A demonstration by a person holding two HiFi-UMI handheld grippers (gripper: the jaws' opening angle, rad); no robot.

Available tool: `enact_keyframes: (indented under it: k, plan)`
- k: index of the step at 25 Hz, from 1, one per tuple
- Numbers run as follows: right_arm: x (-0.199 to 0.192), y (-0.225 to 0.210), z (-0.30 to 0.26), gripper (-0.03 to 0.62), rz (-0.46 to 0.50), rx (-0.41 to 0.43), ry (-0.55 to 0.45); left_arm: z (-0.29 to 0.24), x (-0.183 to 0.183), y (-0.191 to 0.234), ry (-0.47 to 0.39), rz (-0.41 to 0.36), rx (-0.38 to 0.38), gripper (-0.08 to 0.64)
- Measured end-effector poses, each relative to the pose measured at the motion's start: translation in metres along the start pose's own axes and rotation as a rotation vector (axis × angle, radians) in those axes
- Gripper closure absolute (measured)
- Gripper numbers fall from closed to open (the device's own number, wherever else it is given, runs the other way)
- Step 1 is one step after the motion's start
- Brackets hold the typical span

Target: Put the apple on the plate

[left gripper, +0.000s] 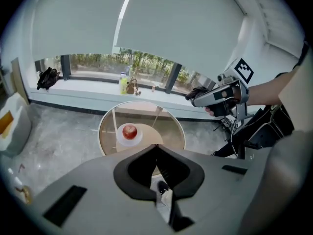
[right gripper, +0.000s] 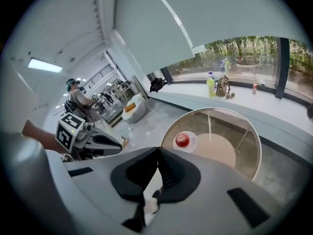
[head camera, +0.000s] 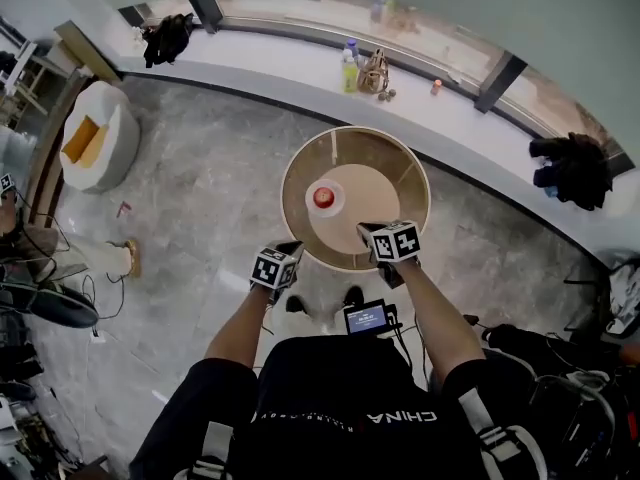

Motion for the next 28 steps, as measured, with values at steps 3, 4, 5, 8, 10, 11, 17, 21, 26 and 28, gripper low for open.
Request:
enact_keyframes:
  k: [3,4,5,8,10,11,17,21,26,28]
  plan:
    - [-0.003,0.026,0.026,0.563,0.0,-0.011,-0.051,0.024,0.008,-0.014,-0.065,-0.067,0.025,0.543]
    - [-0.009,0.037,0.032,0.563,0.014,-0.019,-0.064,0.034,0.007,-0.019,-0.089,-0.087,0.041,0.543]
    - [-0.016,0.048,0.037,0.563,0.033,-0.034,-0.071,0.044,0.004,-0.024,-0.114,-0.101,0.047,0.543]
    - [-0.037,0.081,0.049,0.563,0.071,-0.108,-0.079,0.077,-0.01,-0.039,-0.188,-0.121,0.008,0.543]
    - [-0.056,0.11,0.052,0.563,0.063,-0.159,-0.088,0.104,-0.034,-0.044,-0.23,-0.126,-0.018,0.543]
    - [-0.067,0.126,0.052,0.563,0.052,-0.179,-0.098,0.118,-0.048,-0.046,-0.248,-0.128,-0.026,0.543]
    - [-0.149,0.217,0.06,0.563,0.024,-0.256,-0.16,0.183,-0.147,-0.061,-0.29,-0.164,-0.063,0.543]
    - [-0.198,0.263,0.072,0.563,0.096,-0.27,-0.144,0.198,-0.203,-0.082,-0.261,-0.155,-0.087,0.543]
    - [-0.215,0.282,0.1,0.563,0.187,-0.293,-0.136,0.205,-0.223,-0.112,-0.252,-0.14,-0.091,0.543]
    - [-0.217,0.277,0.112,0.563,0.179,-0.29,-0.15,0.204,-0.221,-0.124,-0.25,-0.133,-0.084,0.543]
Point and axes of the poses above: the fingertips, and each gripper's own axes: z backward along the fingers, y to its left, x out of its top, the point moved 7 cm from there along z, backward along the fingers
